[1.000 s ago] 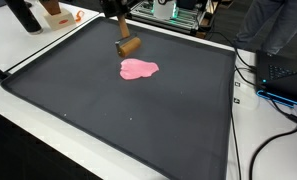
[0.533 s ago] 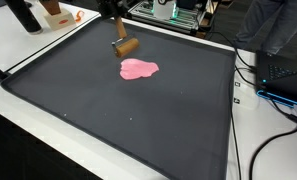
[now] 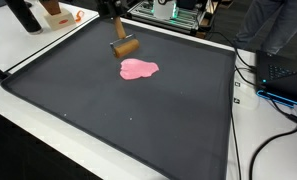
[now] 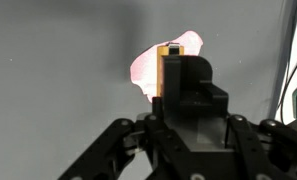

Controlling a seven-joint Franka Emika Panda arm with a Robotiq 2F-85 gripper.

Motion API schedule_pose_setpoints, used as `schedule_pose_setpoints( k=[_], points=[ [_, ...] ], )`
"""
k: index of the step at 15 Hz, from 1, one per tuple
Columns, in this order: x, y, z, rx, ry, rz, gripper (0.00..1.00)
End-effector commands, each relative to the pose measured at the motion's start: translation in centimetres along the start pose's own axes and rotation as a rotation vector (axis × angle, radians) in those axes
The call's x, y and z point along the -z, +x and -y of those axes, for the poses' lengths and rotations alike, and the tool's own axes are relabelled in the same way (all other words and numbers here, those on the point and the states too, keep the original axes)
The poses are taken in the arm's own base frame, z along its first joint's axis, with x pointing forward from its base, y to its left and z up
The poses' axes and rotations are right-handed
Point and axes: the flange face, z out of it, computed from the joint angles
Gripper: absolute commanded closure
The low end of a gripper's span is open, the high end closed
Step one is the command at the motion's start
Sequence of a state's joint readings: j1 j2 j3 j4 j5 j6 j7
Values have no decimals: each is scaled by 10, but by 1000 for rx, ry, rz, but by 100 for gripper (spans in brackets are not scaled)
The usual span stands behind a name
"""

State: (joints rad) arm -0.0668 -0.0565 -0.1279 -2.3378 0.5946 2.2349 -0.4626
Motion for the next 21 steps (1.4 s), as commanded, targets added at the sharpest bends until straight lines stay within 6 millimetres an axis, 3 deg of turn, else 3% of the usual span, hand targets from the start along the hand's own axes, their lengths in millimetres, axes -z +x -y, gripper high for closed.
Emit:
schedule_pose_setpoints(
  k=[1, 8, 13, 16, 21],
  points=[
    [2, -3, -1, -8, 39, -20, 77],
    [3, -4, 9, 3, 36, -17, 77],
    [1, -8, 29, 24, 32, -18, 77],
    [2, -12, 44, 36, 28, -15, 77],
    [8, -18, 88, 21, -25, -11, 77]
  ],
)
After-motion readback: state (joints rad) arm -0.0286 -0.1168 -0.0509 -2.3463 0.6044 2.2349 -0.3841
